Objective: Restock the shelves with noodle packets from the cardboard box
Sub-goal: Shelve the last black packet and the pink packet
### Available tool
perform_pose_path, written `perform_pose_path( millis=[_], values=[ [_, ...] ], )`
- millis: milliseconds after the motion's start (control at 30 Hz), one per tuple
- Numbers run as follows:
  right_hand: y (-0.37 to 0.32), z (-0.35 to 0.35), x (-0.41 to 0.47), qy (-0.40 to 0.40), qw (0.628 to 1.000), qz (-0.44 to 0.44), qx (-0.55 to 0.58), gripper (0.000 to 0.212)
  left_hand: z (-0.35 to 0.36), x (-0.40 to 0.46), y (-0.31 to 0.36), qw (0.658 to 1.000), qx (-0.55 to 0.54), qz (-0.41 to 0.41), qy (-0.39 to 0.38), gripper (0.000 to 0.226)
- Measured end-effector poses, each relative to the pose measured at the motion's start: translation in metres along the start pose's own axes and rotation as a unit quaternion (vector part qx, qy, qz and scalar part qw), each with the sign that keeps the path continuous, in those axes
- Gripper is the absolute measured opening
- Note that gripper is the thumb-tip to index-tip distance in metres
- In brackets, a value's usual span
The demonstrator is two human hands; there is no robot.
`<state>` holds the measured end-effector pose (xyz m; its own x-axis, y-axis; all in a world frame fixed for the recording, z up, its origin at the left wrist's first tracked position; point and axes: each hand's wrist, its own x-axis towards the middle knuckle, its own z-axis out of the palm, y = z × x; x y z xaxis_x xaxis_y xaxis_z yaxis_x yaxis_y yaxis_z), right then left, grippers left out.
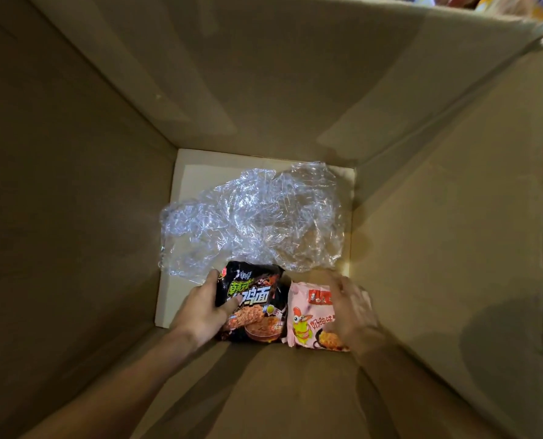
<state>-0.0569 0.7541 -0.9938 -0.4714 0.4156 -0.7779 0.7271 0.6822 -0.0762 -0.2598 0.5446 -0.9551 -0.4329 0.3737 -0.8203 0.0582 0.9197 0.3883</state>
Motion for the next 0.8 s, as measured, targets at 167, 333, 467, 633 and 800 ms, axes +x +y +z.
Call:
perform_pose_path(
  millis=[167, 333, 467, 633, 800],
  values=[
    [-0.004, -0.007, -0.006, 0.003, 0.994, 0.009, -0.111, 0.072, -0.01, -0.019, 0.008, 1.0, 0.001, 0.005, 0.025, 0.044],
    [-0.025, -0.04, -0.035, 0.008, 1.0, 0.005, -0.022, 0.069, -0.041, -0.059, 0.025, 0.997, 0.018, 0.04, 0.055, 0.057],
    [-0.037, -0.094, -0.079, 0.066, 0.992, 0.024, 0.103, 0.053, -0.083, -0.099, 0.039, 0.996, 0.002, 0.052, 0.078, 0.036],
    [-0.053, -0.187, -0.157, 0.119, 0.961, 0.048, 0.247, 0.045, -0.148, -0.177, 0.09, 0.988, -0.047, 0.095, 0.116, 0.036],
    [-0.067, -0.279, -0.264, 0.165, 0.893, 0.033, 0.417, 0.055, -0.221, -0.284, 0.152, 0.972, -0.123, 0.146, 0.136, 0.038]
  ],
)
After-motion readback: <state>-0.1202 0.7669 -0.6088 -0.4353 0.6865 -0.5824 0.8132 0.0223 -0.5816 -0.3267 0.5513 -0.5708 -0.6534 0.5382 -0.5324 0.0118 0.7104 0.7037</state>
